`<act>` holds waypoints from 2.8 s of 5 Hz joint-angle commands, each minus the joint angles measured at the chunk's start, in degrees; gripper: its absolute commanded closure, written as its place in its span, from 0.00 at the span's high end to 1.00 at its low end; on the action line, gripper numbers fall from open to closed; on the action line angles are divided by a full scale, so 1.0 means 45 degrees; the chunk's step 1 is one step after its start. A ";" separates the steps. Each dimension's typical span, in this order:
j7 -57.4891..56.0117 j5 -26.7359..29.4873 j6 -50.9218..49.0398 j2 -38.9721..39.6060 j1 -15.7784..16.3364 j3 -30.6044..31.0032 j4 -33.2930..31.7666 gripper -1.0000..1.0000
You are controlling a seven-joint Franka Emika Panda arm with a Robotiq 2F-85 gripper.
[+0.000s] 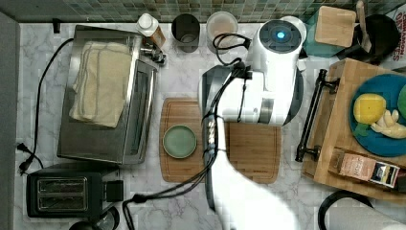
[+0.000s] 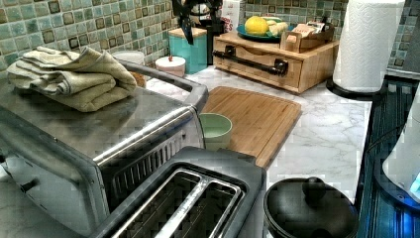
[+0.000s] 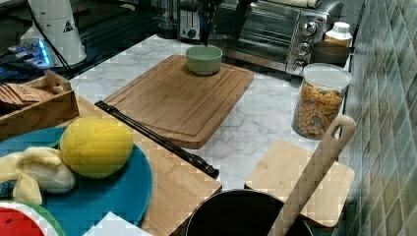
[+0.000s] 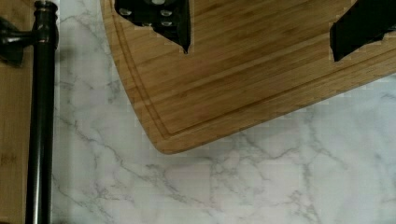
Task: Open the drawer.
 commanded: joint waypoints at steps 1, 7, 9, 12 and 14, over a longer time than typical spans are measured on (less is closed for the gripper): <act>-0.1819 -0.1612 0.1963 -0.0802 -0.1120 -0.0528 0.0043 1.00; -0.2885 -0.2280 0.3686 -0.0588 -0.1629 -0.1900 -0.0831 1.00; -0.3216 -0.1546 0.3656 -0.0106 -0.2074 -0.1905 -0.0591 1.00; -0.1778 -0.0981 0.4865 -0.0898 -0.2069 -0.1662 -0.2841 1.00; -0.1730 -0.1243 0.5665 -0.0825 -0.2023 -0.1737 -0.3454 1.00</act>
